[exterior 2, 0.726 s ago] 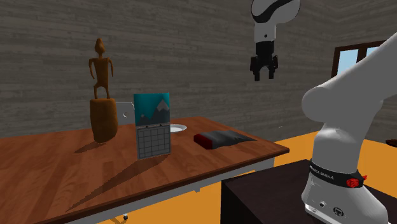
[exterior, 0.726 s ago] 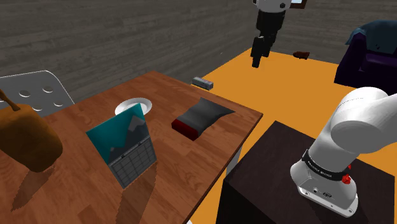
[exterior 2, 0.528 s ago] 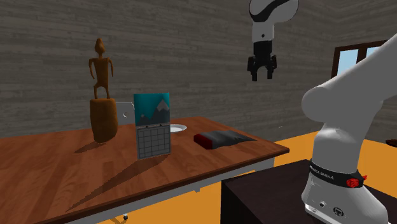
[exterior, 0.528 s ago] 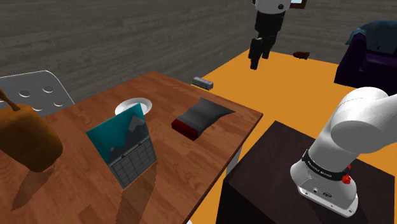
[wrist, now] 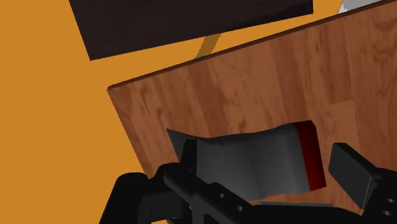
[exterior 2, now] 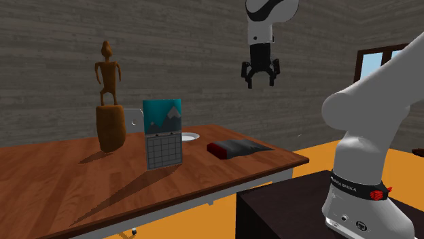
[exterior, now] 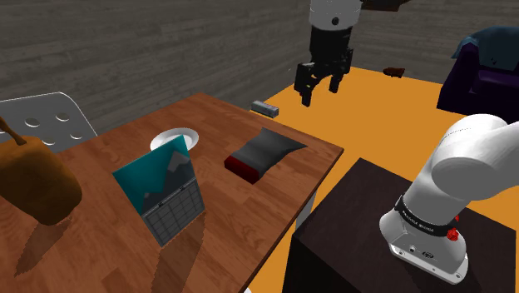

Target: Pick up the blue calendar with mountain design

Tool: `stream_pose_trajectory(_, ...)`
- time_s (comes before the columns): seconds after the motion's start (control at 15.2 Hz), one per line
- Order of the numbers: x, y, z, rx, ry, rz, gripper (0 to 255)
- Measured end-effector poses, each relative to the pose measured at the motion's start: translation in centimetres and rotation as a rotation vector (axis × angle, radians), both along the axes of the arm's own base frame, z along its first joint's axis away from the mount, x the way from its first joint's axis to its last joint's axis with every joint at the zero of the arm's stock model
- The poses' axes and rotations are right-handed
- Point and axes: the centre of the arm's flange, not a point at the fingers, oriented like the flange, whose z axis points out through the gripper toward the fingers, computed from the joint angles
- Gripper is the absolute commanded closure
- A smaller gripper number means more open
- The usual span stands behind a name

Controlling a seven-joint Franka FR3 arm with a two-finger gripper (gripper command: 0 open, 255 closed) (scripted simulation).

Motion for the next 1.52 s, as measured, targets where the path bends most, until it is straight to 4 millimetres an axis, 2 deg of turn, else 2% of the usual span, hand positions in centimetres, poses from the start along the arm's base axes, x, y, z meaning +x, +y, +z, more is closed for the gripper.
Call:
stream_pose_trajectory(0.33,1.2,6.5,-0.4,-0.002,-0.025,-0.183,0)
stream_pose_trajectory(0.59,3.1,11.4,-1.4,-0.004,-0.044,-0.330,0)
stream_pose_trajectory(0.66,3.7,13.0,-1.3,-0.004,-0.049,-0.364,0)
stream_pose_trajectory(0.86,5.4,16.3,-1.5,-0.006,-0.064,-0.474,0)
stream_pose_trajectory(1.06,7.6,19.3,-1.9,-0.011,-0.077,-0.583,0)
stream_pose_trajectory(1.32,11.5,23.8,-2.5,-0.008,-0.090,-0.720,0)
stream_pose_trajectory(1.52,14.4,26.1,-2.2,-0.003,-0.108,-0.836,0)
